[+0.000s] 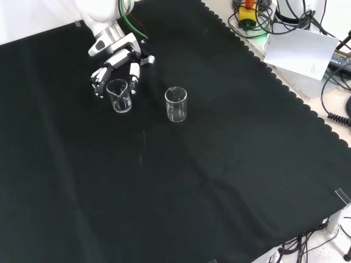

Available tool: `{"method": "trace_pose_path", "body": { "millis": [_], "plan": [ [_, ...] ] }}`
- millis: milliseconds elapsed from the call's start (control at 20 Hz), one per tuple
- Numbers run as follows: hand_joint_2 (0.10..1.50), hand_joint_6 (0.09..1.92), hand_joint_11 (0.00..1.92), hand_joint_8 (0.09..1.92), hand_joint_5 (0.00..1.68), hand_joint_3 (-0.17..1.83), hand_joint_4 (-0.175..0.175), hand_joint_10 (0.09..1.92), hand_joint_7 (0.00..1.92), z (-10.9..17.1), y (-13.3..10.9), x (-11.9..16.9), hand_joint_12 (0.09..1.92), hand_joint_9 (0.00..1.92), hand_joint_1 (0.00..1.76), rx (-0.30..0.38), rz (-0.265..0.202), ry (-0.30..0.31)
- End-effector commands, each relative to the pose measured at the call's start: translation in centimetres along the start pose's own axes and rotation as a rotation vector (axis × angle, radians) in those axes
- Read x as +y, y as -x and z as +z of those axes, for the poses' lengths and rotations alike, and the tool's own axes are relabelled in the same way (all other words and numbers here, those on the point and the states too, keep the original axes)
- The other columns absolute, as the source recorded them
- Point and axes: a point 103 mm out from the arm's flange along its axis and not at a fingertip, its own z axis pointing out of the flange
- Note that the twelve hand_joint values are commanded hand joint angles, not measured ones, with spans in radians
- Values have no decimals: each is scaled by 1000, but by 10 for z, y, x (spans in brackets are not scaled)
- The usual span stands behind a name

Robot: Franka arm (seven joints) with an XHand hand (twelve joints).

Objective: Pick up the beaker on the right.

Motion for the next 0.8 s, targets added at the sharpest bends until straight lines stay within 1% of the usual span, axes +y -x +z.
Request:
{"method": "trace_pose_path", "body": {
  "millis": [50, 200, 300, 450, 600, 700, 800],
  "plan": [
    [861, 87, 50, 781, 492, -175, -32, 619, 379, 15, -4, 7, 1387, 489, 940, 55, -26, 3],
    [864, 95, 33, 760, 492, -175, -30, 585, 298, 16, -2, 6, 1379, 394, 937, 88, -28, 27],
    [865, 98, 28, 753, 491, -175, -29, 578, 272, 15, -1, 4, 1378, 369, 936, 105, -23, 52],
    [867, 104, 28, 750, 497, -175, -28, 581, 265, 11, -2, 3, 1378, 371, 937, 113, -24, 77],
    [869, 116, 41, 756, 510, -175, -28, 592, 283, 10, -4, 3, 1381, 400, 939, 116, -27, 84],
    [870, 205, 59, 746, 488, -175, -28, 577, 296, 11, -6, 3, 1371, 427, 939, 114, -32, 78],
    [870, 390, 70, 743, 424, -175, -28, 567, 307, 13, -8, 4, 1370, 446, 940, 109, -35, 70]
  ]
}}
